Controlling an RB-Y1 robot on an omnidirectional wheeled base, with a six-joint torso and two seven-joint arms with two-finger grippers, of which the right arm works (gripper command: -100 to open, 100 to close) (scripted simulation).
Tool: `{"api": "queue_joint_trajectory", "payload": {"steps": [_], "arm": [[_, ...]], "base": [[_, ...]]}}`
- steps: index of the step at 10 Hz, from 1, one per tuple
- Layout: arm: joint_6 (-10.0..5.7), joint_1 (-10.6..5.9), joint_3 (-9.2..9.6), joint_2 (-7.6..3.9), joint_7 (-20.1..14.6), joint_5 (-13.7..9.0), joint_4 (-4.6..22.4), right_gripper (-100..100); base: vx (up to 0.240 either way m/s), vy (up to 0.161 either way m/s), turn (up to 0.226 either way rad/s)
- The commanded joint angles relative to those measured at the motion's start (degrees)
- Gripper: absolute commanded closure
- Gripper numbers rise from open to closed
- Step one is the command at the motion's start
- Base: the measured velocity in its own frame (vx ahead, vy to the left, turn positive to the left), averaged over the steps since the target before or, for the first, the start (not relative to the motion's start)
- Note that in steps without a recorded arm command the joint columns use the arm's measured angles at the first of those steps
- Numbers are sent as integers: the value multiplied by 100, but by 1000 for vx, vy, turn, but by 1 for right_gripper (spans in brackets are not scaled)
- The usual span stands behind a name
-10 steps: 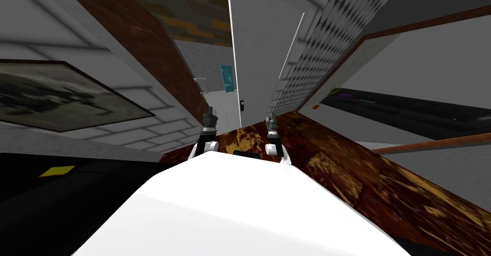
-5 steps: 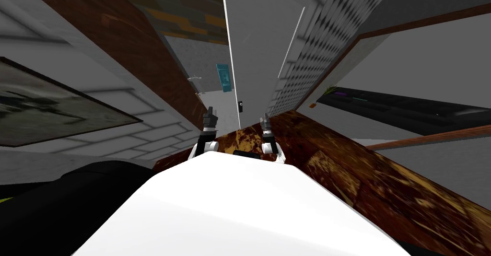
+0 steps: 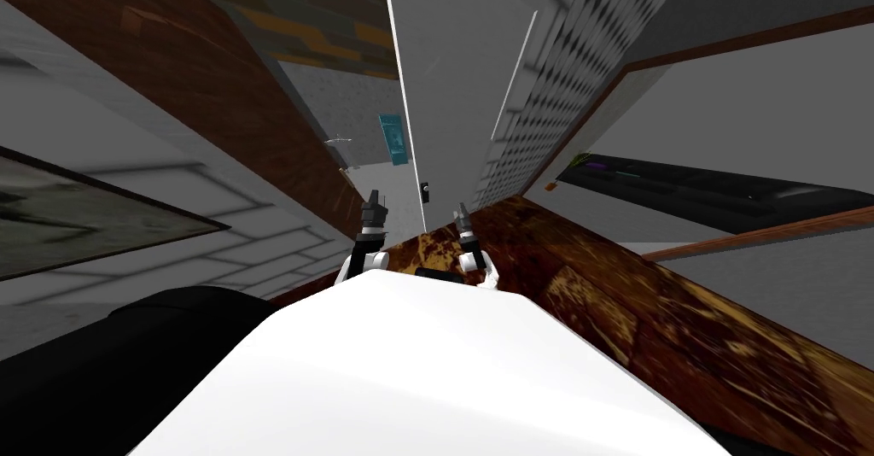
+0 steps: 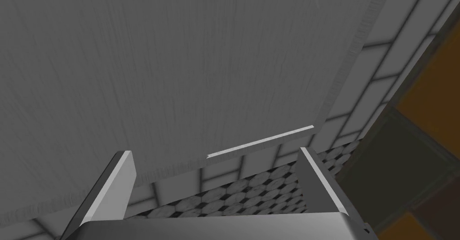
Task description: Push the door open
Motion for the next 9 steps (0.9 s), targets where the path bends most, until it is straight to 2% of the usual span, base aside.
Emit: {"api": "queue_joint_trajectory", "payload": {"steps": [1, 9], "arm": [[-32, -157, 115, -52, -77, -30, 261, -100], [17, -823, 784, -87, -283, -83, 1266, -100]], "base": [[96, 46, -77], [92, 39, -77]]}}
